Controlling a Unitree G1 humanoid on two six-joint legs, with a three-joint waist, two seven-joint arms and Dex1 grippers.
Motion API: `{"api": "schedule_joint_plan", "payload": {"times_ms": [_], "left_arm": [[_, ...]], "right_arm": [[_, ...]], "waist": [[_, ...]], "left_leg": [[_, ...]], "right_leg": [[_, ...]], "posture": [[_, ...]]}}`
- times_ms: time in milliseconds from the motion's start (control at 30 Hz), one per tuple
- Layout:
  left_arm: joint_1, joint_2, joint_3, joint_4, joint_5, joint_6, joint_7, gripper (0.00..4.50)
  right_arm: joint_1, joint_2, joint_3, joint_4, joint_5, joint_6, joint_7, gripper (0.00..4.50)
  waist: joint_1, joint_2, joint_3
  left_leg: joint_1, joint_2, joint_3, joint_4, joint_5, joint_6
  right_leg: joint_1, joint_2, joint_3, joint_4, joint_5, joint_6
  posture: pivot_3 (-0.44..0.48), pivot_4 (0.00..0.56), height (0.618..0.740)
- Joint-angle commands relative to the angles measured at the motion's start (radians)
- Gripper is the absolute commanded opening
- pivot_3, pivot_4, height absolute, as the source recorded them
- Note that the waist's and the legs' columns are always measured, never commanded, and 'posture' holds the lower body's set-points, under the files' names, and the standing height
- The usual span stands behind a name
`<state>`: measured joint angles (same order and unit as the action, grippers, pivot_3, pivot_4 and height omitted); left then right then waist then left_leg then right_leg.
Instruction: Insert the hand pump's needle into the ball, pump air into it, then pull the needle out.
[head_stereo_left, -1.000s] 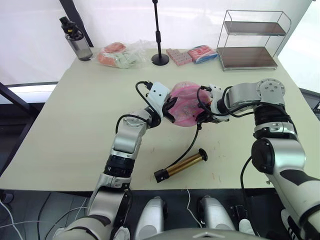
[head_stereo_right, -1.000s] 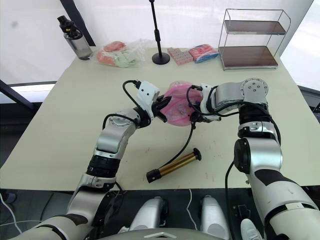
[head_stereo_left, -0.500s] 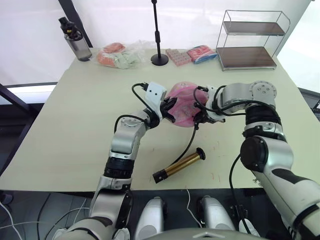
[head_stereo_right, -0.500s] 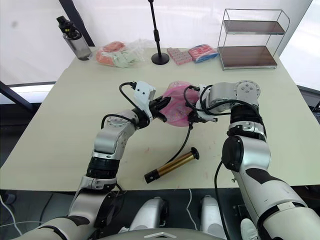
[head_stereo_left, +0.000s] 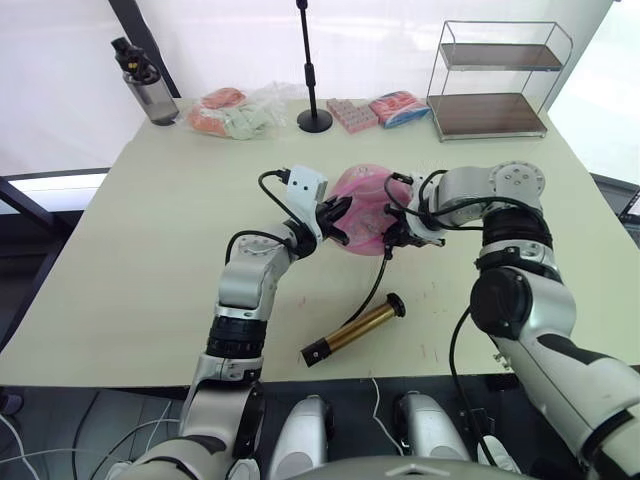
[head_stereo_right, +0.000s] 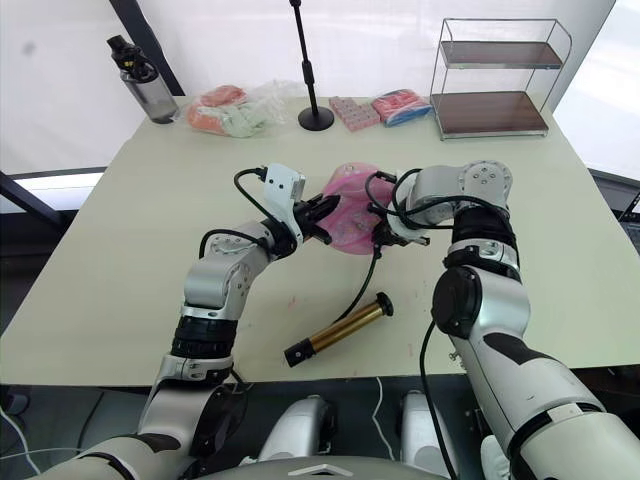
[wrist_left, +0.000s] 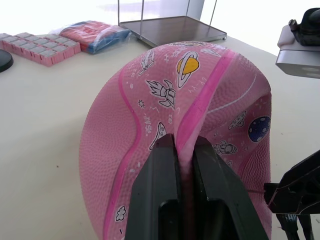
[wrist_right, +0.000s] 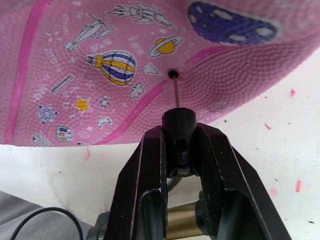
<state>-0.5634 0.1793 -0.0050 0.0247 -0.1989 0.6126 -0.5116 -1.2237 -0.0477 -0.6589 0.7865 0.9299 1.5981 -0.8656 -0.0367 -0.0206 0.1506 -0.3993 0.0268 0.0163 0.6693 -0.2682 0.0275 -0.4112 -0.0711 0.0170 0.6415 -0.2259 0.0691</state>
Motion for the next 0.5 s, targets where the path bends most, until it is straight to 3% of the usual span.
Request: {"api": "schedule_joint_plan", "payload": {"times_ms": [33,500], "left_arm": [[0.040,-0.019,-0.069,0.049,-0.022,0.068,-0.035,0.10],[0.062,-0.003,-0.081,0.062,-0.044,0.090,-0.064,0.10]], "right_arm": [[-0.030,-0.005,-0.033,0.014,-0.049,-0.055,0.036,0.35],[-0.069,-0.063,-0.035,0.140,-0.211,-0.129,0.229,0.35]], "waist": [[0.000,0.000,0.000],[-0.002,0.000,-0.001]], "left_leg": [[0.000,0.000,0.000,0.000,0.000,0.000],[0.002,0.000,0.000,0.000,0.000,0.000]], "right_leg": [[0.000,0.000,0.000,0.000,0.000,0.000],[0.001,0.000,0.000,0.000,0.000,0.000]], "posture": [[0.000,0.150,0.740],[0.000,0.150,0.740]]}}
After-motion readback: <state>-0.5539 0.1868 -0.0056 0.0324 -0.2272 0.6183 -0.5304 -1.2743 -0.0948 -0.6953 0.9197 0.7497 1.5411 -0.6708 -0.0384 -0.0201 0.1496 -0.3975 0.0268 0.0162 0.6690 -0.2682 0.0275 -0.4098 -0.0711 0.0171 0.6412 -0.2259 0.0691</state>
